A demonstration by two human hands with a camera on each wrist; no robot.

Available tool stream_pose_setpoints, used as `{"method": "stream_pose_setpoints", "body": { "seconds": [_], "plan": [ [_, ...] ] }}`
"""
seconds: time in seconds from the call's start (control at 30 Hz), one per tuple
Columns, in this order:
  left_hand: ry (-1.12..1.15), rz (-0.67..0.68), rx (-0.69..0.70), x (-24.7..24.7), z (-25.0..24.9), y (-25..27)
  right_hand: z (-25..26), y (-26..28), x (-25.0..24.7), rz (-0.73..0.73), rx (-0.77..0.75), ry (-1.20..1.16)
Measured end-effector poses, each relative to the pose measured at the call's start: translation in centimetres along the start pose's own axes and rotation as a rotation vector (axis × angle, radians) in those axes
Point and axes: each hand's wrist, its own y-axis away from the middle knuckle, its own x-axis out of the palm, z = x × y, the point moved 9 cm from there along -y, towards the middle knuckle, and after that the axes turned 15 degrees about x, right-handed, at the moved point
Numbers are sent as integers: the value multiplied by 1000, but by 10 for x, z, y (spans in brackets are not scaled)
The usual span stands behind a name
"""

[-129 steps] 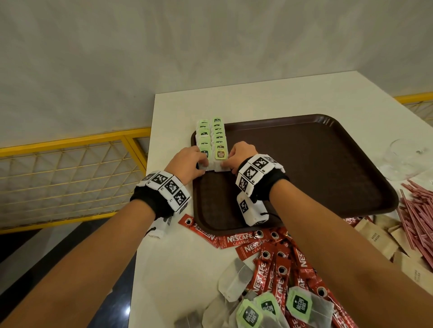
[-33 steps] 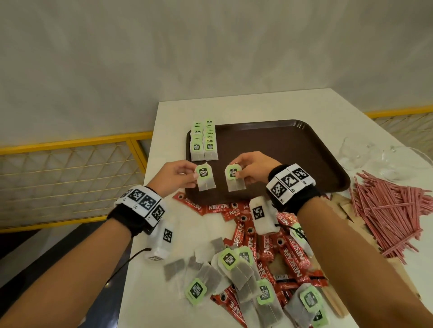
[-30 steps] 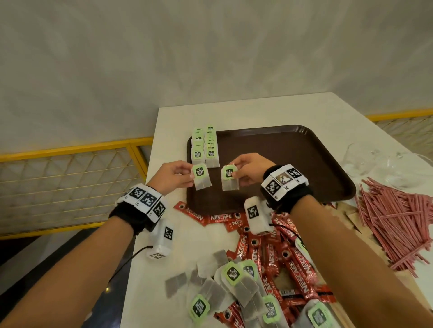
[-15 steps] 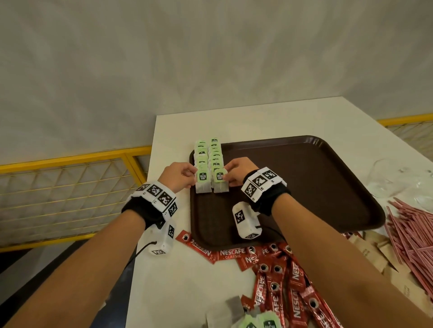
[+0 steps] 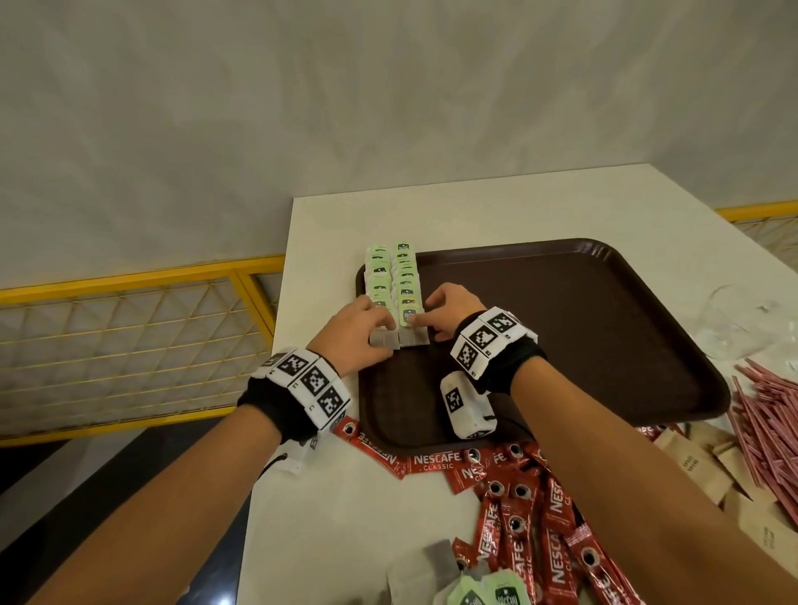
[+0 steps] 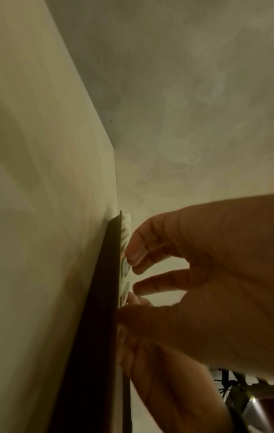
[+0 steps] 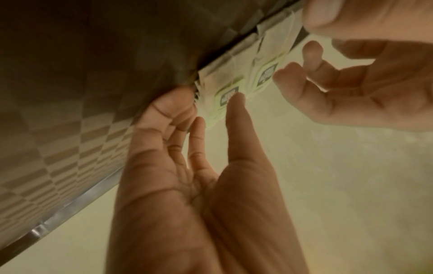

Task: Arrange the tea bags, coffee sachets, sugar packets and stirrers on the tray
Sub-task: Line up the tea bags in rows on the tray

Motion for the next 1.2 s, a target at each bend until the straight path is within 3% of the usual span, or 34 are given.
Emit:
{"method": "stream_pose_setpoints", "body": {
  "seconds": [0.1, 0.27, 1.2],
  "plan": [
    [-64, 48, -8, 6, 0, -1, 4, 4, 5, 11, -17, 116],
    [-63, 18, -60, 2, 5, -4, 7, 6, 8, 6, -11, 199],
    [-90, 42, -58, -2, 2, 2, 11, 7, 2, -37, -31, 82]
  ]
}}
